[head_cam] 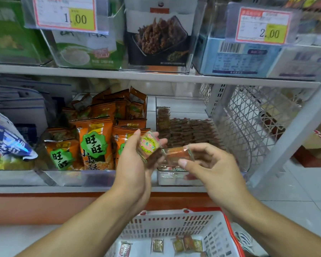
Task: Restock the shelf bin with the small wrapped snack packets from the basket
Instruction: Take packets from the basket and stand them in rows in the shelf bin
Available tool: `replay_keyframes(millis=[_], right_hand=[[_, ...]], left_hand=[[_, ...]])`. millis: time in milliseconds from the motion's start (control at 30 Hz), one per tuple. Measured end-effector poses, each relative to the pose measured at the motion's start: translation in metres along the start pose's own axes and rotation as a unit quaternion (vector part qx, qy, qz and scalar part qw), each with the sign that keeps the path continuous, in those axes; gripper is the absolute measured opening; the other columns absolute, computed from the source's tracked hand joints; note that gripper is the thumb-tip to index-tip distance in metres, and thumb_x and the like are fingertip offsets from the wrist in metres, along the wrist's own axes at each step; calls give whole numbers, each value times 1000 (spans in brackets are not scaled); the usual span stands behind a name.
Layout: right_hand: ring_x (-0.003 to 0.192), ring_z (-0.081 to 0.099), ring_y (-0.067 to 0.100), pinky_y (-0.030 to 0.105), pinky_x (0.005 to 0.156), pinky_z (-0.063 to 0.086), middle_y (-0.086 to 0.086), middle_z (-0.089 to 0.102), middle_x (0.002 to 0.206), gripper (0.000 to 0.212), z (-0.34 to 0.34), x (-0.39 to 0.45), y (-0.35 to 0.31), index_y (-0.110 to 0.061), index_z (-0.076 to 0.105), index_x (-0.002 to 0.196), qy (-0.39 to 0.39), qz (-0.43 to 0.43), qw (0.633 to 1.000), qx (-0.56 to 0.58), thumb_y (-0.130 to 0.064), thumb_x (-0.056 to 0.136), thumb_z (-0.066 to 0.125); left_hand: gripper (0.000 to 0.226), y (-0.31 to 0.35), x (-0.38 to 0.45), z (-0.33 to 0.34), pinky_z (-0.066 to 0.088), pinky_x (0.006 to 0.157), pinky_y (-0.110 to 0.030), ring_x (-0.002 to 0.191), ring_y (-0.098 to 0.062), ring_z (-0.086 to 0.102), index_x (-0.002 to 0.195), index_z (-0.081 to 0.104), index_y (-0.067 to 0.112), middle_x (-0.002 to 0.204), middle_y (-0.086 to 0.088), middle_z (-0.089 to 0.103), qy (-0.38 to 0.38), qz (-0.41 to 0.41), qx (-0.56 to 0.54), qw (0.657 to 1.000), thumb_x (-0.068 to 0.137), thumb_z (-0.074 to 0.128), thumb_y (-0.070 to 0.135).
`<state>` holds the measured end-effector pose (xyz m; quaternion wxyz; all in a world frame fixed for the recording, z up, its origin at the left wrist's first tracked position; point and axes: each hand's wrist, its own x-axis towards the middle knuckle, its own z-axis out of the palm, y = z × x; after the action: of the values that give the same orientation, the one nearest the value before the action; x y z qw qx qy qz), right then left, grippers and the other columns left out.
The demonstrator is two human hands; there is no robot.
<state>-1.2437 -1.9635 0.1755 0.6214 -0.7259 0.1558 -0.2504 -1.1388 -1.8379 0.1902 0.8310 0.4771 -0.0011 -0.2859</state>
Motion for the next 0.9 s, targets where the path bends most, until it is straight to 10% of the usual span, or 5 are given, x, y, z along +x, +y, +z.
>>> replay_keyframes(millis=[167,300,400,567,900], right_hand=[[106,67,13,14,83,50,-11,68,111,35,-6,1,1,-28,77,82,14,-228,965,-131,6,75,69],[105,68,14,17,83,53,-10,69,111,42,-5,1,6,-27,77,81,-7,-194,976,-103,12,79,60],[116,63,9,18,93,50,-12,68,118,45,-9,0,7,-32,79,88,-40,-143,983,-107,5,88,53],[121,61,10,34,97,52,-14,65,126,21,-7,-4,9,-36,70,109,-88,-61,992,-74,-32,89,66],[99,67,11,35,88,55,-8,72,106,32,-23,9,10,-42,70,109,-35,-26,987,-153,-22,86,79]], left_hand=[[41,-12,-1,-5,37,54,-29,65,-14,58,94,80,28,88,-4,77,-5,-44,136,990,99,49,55],[28,-15,-5,-4,37,45,-26,56,-13,53,84,80,43,71,0,69,-20,-65,135,988,98,57,47],[32,-15,-4,-2,40,42,-24,59,-15,60,96,79,21,75,-5,70,-34,-74,104,991,100,55,42],[33,-16,-7,-3,55,52,-26,72,-17,74,114,71,8,95,-13,79,-50,-91,46,994,103,53,34],[34,-20,-1,-7,60,86,-34,103,-24,74,113,75,8,110,-15,77,-73,-63,85,992,107,42,17]])
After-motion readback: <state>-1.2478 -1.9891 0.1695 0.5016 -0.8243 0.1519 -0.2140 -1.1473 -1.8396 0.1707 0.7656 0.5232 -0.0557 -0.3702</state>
